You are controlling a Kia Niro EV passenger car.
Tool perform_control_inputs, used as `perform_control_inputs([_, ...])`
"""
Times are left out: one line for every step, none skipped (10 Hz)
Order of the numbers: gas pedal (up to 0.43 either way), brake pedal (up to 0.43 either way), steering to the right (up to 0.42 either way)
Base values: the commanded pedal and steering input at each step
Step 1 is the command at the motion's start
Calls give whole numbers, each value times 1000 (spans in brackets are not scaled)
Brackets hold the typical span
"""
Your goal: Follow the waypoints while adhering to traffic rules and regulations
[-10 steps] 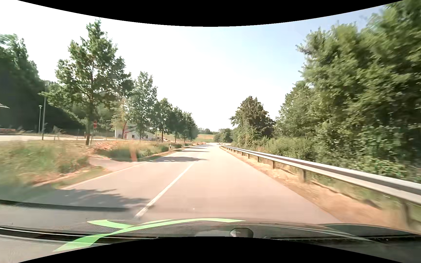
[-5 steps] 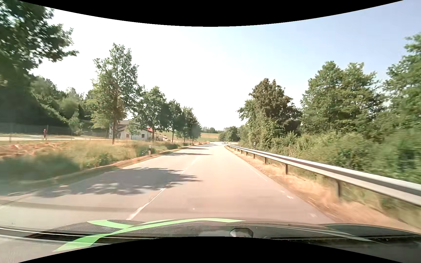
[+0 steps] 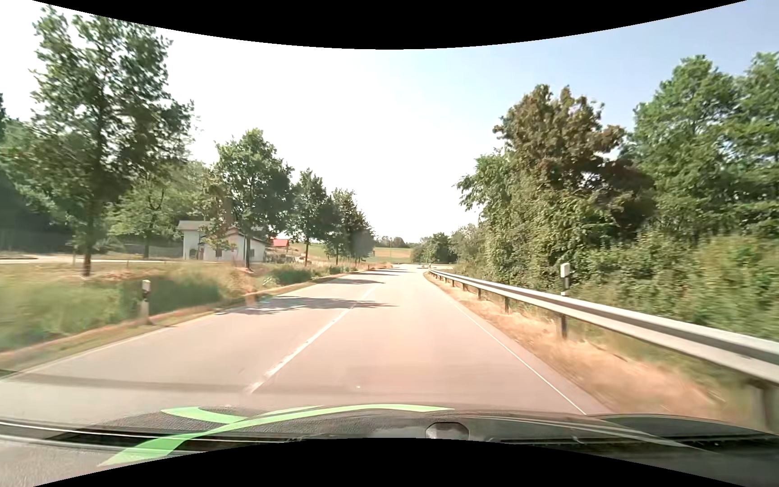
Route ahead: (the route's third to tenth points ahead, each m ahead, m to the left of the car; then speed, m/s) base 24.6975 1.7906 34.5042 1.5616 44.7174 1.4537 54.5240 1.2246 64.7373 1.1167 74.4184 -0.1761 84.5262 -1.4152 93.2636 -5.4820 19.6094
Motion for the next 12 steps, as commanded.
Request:
perform_control_inputs([0,232,-10])
perform_control_inputs([0,250,-9])
perform_control_inputs([0,250,-8])
perform_control_inputs([0,256,-7])
perform_control_inputs([0,268,-6])
perform_control_inputs([0,274,-6])
perform_control_inputs([0,274,-6])
perform_control_inputs([0,280,-6])
perform_control_inputs([0,280,-6])
perform_control_inputs([0,280,-5])
perform_control_inputs([0,287,-4])
perform_control_inputs([0,287,-3])
